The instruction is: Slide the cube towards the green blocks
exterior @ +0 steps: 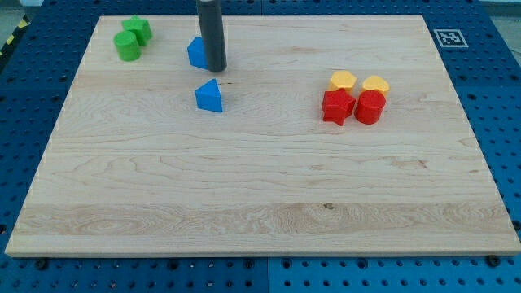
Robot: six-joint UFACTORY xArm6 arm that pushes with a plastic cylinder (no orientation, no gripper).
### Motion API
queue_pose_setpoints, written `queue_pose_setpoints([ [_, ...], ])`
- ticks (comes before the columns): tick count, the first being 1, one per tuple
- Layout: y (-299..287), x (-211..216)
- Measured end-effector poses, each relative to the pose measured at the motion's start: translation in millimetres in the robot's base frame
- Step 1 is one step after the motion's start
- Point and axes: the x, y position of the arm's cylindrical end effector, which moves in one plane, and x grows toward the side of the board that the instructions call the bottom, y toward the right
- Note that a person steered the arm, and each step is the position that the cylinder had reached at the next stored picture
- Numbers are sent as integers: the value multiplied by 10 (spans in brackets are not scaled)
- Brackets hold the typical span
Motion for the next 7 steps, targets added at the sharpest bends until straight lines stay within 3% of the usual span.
queue_pose_setpoints([
  [2, -502, -8],
  [3, -79, 45],
  [6, -461, -306],
  [7, -203, -306],
])
